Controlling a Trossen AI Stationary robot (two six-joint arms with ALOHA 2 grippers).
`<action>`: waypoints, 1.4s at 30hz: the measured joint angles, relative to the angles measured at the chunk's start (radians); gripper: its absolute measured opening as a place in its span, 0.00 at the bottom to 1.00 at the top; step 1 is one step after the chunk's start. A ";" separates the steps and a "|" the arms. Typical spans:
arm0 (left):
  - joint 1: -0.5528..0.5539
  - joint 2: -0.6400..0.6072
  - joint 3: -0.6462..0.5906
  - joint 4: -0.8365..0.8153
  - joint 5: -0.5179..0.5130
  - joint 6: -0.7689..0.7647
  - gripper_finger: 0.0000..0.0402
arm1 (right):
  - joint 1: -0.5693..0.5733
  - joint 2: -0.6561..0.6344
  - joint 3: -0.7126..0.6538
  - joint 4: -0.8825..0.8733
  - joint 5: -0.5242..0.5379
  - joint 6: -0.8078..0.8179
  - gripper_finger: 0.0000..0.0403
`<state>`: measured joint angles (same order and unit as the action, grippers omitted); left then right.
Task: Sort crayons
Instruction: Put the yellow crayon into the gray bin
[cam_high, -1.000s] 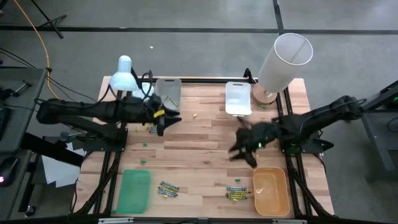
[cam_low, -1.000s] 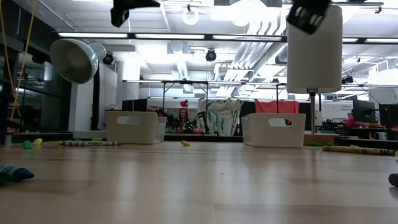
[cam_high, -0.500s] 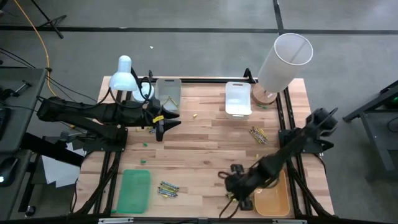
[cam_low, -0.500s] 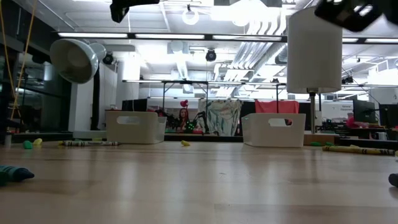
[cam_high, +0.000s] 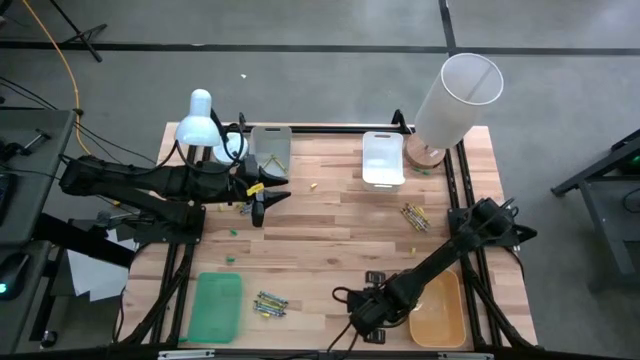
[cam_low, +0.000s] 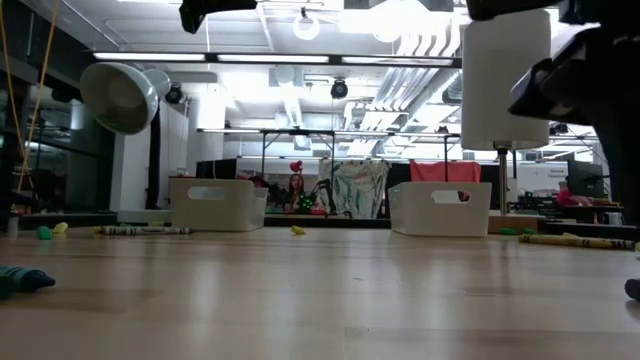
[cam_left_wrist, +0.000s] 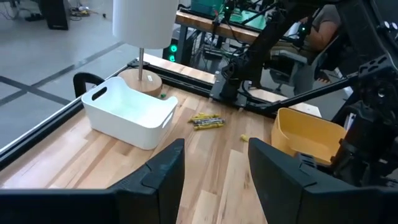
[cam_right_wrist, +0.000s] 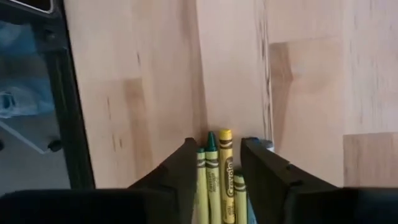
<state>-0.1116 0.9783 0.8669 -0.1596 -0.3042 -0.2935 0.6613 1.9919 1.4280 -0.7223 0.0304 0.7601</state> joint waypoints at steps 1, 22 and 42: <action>0.000 0.000 0.000 0.000 0.000 0.000 0.41 | 0.000 0.000 0.000 -0.008 0.004 0.000 0.25; 0.002 0.000 0.000 -0.001 -0.074 -0.009 0.41 | 0.013 0.055 -0.003 0.004 0.045 -0.116 0.14; 0.003 0.000 0.000 0.000 -0.102 -0.004 0.41 | 0.021 0.089 0.000 0.004 0.054 -0.132 0.14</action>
<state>-0.1089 0.9783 0.8669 -0.1600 -0.4058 -0.2974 0.6819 2.0812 1.4281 -0.7185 0.0842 0.6277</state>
